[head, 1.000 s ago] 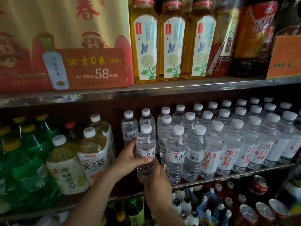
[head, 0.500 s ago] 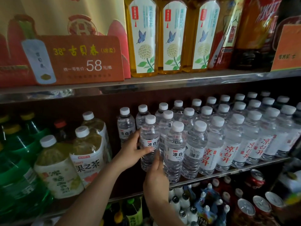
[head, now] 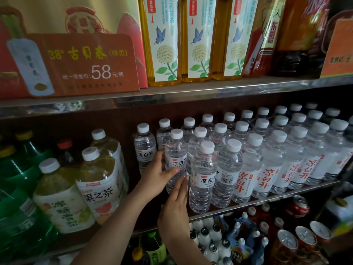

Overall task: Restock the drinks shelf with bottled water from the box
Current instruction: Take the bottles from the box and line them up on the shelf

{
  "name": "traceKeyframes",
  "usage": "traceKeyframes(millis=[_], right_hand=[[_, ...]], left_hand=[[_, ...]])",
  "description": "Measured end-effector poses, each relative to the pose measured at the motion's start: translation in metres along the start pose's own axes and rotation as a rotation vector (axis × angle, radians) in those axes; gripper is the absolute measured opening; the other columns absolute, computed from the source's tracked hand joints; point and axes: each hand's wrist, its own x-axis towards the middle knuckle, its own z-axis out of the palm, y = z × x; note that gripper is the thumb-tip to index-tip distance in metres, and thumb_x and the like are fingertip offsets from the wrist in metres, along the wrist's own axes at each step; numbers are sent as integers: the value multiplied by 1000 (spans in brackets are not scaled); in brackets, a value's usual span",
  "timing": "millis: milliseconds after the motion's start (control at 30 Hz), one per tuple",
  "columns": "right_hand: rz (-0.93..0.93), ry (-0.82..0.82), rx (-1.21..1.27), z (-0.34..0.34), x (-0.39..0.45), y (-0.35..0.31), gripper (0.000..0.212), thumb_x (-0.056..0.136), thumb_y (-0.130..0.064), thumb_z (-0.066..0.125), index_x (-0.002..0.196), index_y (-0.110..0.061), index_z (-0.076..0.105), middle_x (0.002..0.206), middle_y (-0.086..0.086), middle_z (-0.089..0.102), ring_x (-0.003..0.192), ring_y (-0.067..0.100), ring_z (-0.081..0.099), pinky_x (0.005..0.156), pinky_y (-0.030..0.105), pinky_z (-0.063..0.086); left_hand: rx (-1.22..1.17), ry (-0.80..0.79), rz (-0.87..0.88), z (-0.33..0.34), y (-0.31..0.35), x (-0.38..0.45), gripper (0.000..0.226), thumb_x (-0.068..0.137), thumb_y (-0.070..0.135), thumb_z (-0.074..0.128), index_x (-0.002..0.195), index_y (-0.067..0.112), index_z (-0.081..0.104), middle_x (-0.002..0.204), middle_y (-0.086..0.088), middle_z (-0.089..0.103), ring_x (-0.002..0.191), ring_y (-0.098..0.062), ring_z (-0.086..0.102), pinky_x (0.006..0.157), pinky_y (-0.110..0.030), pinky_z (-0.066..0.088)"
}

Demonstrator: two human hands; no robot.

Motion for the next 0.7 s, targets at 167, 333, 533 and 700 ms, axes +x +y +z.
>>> traceKeyframes(millis=[167,333,533,700], right_hand=[[-28,-6,38,-4,-8,5,93,92,-3,45,140,-8,-35,152,5,-35,147,22,-18,116,19,8],[-37,-37,142,-18,-21,9,80,97,-10,45,152,-17,-13,159,-1,-18,149,16,0,111,15,20],[-95,78,233,-53,-36,19,43,93,-18,56,135,-14,48,127,-1,58,116,11,55,91,7,36],[-72,105,360,-98,-36,23,41,87,-26,68,125,-16,57,116,-2,67,107,10,62,93,31,51]], left_hand=[[146,31,2,2,4,-5,49,84,23,69,124,37,44,123,14,55,114,-3,55,99,-29,46],[131,55,-71,9,11,-14,49,87,18,66,131,23,44,121,9,57,113,-6,55,100,-30,44],[214,103,-161,19,19,-34,42,90,20,61,131,16,49,124,3,59,119,-16,55,97,-26,40],[280,171,-228,29,35,-60,38,90,24,62,126,13,55,118,3,61,113,-16,57,85,-19,37]])
